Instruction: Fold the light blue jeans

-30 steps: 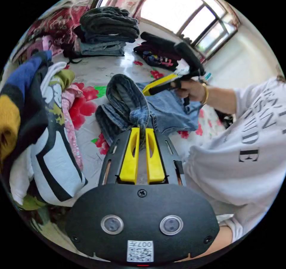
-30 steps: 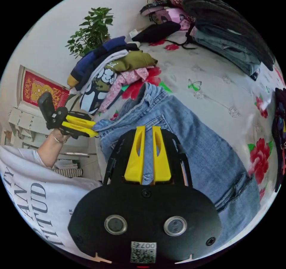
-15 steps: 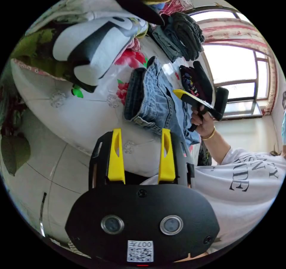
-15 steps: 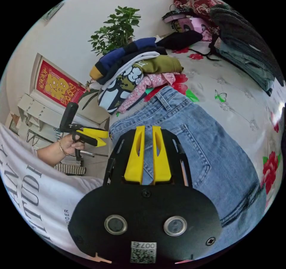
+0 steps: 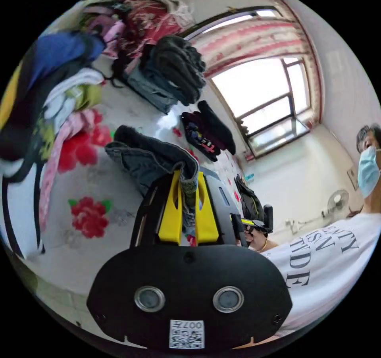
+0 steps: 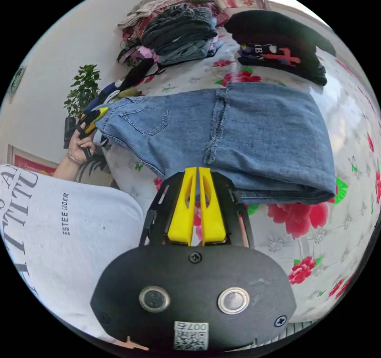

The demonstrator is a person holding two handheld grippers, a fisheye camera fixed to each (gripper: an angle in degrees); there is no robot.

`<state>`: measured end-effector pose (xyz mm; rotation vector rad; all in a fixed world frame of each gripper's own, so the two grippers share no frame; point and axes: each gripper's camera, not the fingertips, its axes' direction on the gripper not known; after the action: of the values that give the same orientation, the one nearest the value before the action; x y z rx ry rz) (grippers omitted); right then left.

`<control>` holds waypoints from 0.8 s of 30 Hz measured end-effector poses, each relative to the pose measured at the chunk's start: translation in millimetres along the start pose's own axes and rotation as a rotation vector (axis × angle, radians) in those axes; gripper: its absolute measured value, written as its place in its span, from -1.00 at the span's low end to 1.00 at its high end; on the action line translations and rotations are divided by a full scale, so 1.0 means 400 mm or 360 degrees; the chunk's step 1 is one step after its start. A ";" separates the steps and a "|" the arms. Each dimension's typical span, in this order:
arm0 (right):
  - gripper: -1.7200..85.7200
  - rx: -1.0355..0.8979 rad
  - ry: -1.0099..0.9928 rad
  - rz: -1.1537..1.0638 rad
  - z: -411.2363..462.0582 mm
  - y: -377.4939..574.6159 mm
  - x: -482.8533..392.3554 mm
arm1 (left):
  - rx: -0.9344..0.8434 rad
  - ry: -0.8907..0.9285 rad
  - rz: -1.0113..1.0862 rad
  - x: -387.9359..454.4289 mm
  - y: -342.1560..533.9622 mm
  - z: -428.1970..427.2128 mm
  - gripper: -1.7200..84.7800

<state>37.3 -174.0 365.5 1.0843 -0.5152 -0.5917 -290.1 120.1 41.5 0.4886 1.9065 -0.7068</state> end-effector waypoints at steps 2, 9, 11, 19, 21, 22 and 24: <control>-0.96 0.0066 0.0036 0.0080 -0.078 -0.006 0.023 | -0.0145 0.0068 0.0465 0.195 -0.070 0.065 -0.90; -0.94 0.0424 0.0202 0.0454 -0.393 -0.014 0.111 | -0.0750 0.0537 0.1228 0.669 -0.044 0.506 -0.81; -0.92 0.0480 0.0205 0.0566 -0.452 -0.021 0.137 | -0.1003 0.0489 0.1245 0.727 0.060 0.725 -0.75; -0.78 0.0551 0.0048 0.0756 -0.626 -0.207 0.225 | -0.0987 0.0134 0.0829 0.429 0.229 0.712 -0.73; -0.76 0.0515 0.0012 0.0759 -0.640 -0.283 0.249 | -0.0886 0.0002 0.0632 0.305 0.224 0.646 -0.71; -0.74 0.0491 0.0021 0.0762 -0.650 -0.335 0.264 | -0.0838 -0.0063 0.0480 0.223 0.220 0.611 -0.69; -0.72 0.0445 0.0003 0.0780 -0.658 -0.407 0.291 | -0.0806 -0.0049 0.0282 0.115 0.219 0.580 -0.67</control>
<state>263.2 -135.1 127.1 1.1653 -0.8478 -0.0885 -99.6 32.7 -98.8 0.3148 1.8959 -0.1028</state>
